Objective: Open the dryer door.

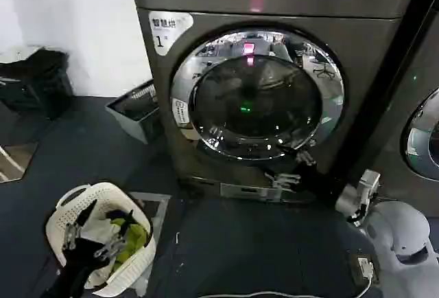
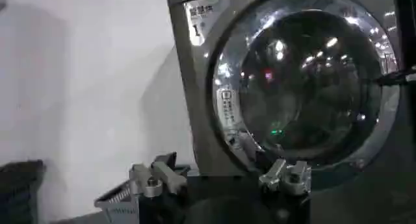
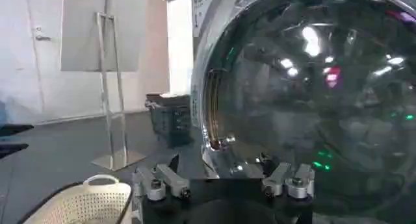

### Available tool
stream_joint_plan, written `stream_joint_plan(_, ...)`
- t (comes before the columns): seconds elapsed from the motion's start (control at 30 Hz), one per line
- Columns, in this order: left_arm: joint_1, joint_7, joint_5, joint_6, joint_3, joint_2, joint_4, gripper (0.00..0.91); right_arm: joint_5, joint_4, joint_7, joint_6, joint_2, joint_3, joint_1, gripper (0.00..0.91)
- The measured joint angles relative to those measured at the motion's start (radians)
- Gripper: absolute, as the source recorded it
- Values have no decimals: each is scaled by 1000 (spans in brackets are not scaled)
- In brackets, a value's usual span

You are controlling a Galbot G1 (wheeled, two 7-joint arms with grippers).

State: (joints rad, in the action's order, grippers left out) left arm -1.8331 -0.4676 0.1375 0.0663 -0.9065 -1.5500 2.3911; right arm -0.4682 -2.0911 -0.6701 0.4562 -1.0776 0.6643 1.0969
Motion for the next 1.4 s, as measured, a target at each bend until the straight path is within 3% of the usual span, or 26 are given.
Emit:
stream_joint_plan(0.23, -13, -16, -10, 24, 30, -15, -13, 907, -8, 103, 78, -77, 34, -167, -163, 907)
stream_joint_plan(0.43, -17, -23, -31, 38, 27, -23, -25, 907, -3, 243, 123, -140, -3, -358, -321, 907)
stream_joint_plan(0.6, -20, -26, -31, 37, 17, -34, -25, 907, 54, 372, 115, -176, -53, -474, -438, 907)
stream_joint_plan(0.8, -18, -27, -29, 38, 1, -35, -35, 907, 61, 481, 130, -196, -101, -558, -533, 907)
stream_joint_plan(1.4, -29, -34, -11, 5, -41, -44, -11, 907, 66, 721, 174, -189, -249, -663, -691, 907)
